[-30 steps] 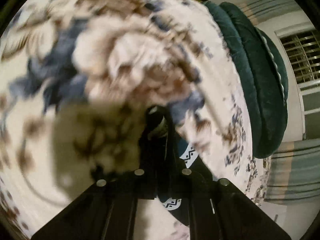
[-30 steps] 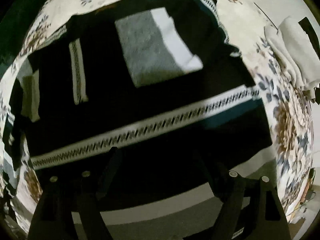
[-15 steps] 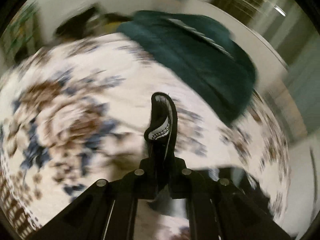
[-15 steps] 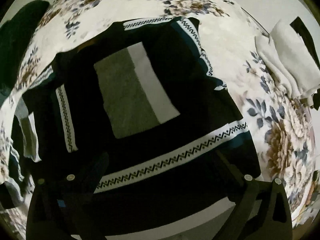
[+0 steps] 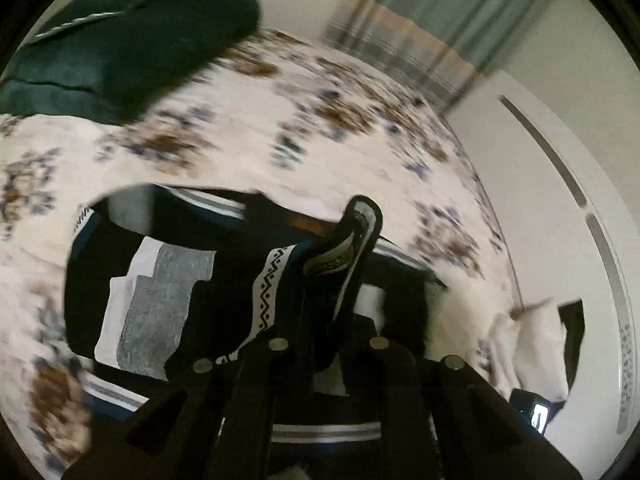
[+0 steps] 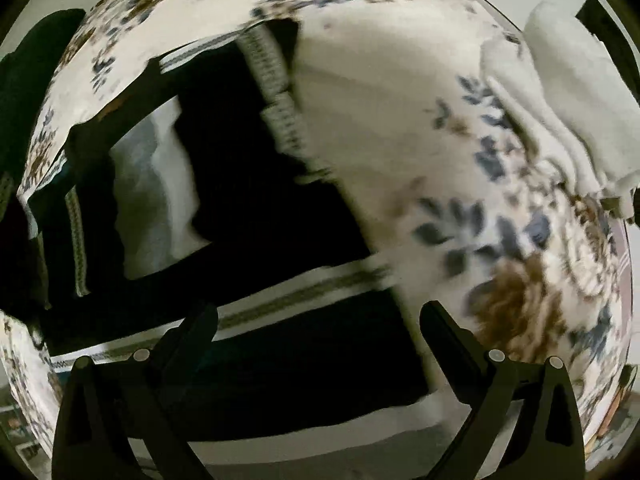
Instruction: Fold small clothes
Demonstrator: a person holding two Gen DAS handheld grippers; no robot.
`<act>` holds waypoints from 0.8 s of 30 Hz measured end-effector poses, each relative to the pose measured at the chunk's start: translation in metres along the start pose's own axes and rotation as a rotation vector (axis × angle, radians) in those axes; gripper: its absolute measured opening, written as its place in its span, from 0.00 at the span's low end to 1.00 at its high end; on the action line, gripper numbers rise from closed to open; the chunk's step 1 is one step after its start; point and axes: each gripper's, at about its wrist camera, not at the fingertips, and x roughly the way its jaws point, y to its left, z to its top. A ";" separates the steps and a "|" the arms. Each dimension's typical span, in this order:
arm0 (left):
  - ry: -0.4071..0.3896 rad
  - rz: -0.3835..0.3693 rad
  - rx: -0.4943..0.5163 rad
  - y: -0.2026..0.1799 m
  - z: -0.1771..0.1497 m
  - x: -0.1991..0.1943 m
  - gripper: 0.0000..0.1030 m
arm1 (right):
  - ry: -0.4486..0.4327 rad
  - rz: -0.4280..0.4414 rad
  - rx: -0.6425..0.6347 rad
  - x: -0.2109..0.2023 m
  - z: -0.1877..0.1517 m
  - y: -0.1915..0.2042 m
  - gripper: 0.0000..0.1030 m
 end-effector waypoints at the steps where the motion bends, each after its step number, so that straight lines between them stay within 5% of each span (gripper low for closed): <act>1: 0.004 0.008 0.006 -0.008 0.000 0.002 0.20 | 0.003 0.006 0.003 -0.002 0.005 -0.010 0.99; 2: -0.004 0.017 0.018 -0.016 -0.005 0.001 0.27 | 0.004 0.021 0.007 -0.004 0.009 -0.018 0.99; 4: -0.049 0.047 0.045 -0.017 -0.008 -0.008 0.72 | 0.006 0.080 0.023 -0.010 0.020 -0.032 0.99; 6: -0.095 0.103 0.058 -0.003 -0.006 -0.020 0.95 | -0.008 0.175 0.037 -0.019 0.033 -0.038 0.99; 11: -0.147 0.343 0.032 0.064 -0.012 -0.050 0.95 | 0.008 0.381 0.008 -0.022 0.063 -0.008 0.99; 16: -0.128 0.541 -0.051 0.141 -0.028 -0.076 0.95 | 0.076 0.442 -0.073 0.022 0.087 0.059 0.99; 17: -0.108 0.587 -0.082 0.161 -0.033 -0.080 0.95 | 0.095 0.434 -0.086 0.034 0.085 0.071 0.95; 19: -0.090 0.628 -0.121 0.180 -0.041 -0.084 0.95 | 0.150 0.405 -0.128 0.059 0.084 0.095 0.70; 21: -0.081 0.654 -0.155 0.197 -0.046 -0.087 0.95 | 0.151 0.381 -0.185 0.067 0.078 0.114 0.07; 24: -0.080 0.667 -0.176 0.208 -0.044 -0.085 0.95 | -0.027 0.374 -0.209 0.034 0.076 0.110 0.07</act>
